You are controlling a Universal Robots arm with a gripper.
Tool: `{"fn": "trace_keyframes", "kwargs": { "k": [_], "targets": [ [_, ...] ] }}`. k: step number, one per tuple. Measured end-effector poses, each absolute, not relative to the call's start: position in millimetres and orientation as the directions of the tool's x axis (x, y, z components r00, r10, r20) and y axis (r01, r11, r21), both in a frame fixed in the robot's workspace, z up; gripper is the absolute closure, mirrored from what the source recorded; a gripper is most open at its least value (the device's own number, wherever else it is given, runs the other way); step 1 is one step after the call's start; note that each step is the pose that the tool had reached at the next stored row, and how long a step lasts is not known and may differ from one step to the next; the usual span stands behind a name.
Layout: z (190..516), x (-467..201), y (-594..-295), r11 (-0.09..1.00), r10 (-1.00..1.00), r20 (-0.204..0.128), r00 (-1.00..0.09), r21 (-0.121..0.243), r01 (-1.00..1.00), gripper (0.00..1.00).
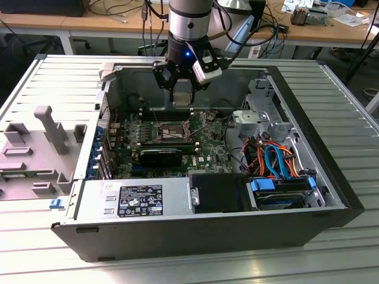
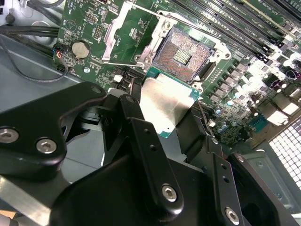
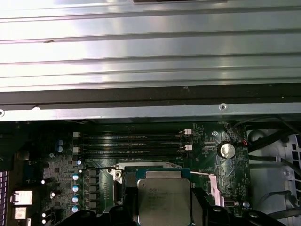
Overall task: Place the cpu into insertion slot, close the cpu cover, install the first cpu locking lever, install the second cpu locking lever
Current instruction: 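Place the cpu into insertion slot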
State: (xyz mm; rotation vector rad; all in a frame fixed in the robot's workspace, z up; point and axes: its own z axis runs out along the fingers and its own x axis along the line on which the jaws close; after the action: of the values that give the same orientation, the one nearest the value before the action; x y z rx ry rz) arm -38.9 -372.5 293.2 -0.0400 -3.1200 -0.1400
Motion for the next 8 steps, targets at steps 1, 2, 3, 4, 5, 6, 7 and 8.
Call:
{"fn": "trace_keyframes", "kwargs": {
  "k": [1, 2, 3, 4, 5, 6, 7, 8],
  "targets": [
    [293.1, -38.9, -372.5, 0.996, 0.025, 0.019, -1.000, 0.089, 0.026, 0.46],
    [292.9, -38.9, -372.6, 0.996, 0.025, 0.019, -1.000, 0.089, 0.026, 0.46],
    [292.7, -38.9, -372.6, 0.996, 0.025, 0.019, -1.000, 0.089, 0.026, 0.46],
    [292.6, -38.9, -372.7, 0.996, 0.025, 0.019, -1.000, 0.089, 0.026, 0.46],
    [292.5, -38.9, -372.8, 0.996, 0.025, 0.019, -1.000, 0.089, 0.026, 0.46],
    [292.3, -38.9, -372.9, 0.996, 0.025, 0.019, -1.000, 0.089, 0.026, 0.46],
    [292.2, -38.9, -373.0, 0.996, 0.025, 0.019, -1.000, 0.089, 0.026, 0.46],
    [292.0, -38.9, -373.1, 0.996, 0.025, 0.019, -1.000, 0.090, 0.026, 0.46]
  ]
}}
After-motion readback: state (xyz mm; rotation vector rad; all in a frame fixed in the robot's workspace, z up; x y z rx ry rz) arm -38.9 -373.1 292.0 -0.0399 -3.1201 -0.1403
